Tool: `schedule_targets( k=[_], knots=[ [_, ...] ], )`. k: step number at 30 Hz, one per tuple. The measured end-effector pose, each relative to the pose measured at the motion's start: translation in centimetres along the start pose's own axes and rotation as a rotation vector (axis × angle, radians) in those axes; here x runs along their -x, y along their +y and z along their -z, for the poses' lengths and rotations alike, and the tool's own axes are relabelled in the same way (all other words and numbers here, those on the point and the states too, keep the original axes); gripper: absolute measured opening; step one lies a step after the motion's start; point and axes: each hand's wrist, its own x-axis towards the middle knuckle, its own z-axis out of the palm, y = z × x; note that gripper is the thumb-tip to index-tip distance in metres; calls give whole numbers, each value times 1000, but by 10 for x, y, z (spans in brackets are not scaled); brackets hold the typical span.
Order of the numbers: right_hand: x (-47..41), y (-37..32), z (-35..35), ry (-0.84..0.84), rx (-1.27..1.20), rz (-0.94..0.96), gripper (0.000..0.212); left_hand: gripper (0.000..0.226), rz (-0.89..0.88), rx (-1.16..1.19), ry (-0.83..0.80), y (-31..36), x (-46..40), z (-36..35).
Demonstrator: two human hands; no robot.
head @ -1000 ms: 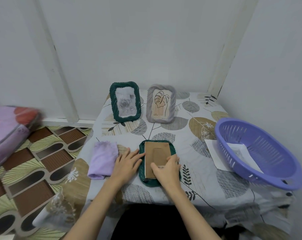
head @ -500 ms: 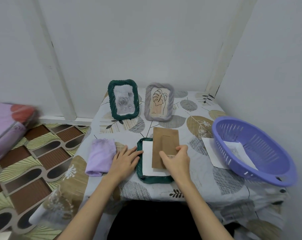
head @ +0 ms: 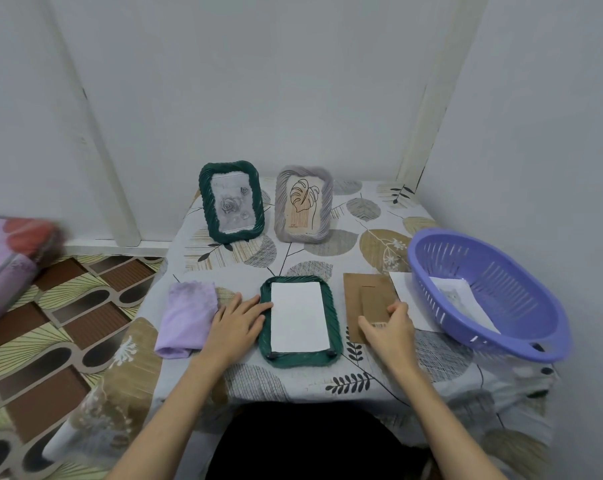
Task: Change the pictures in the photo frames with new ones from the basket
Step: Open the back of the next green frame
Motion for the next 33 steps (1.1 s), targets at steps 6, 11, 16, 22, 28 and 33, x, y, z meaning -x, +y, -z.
schedule_targets(
  k=[6,11,16,22,28,33],
  knots=[
    [7,6,-22,-6,28,94,45,58,-12,-50,65,0,4,-1],
    [2,8,-28,8,162,142,49,62,-12,-77,109,2,6,-3],
    [2,2,-34,19,332,223,70,46,-11,-53,152,4,7,-5],
    [23,-24,-54,-233,395,458,81,79,73,67,174,15,7,-2],
    [28,-20,-65,-288,508,461,82,101,56,56,127,20,10,-4],
    [29,-19,-66,-303,522,457,80,68,50,101,188,22,8,-5]
  ],
)
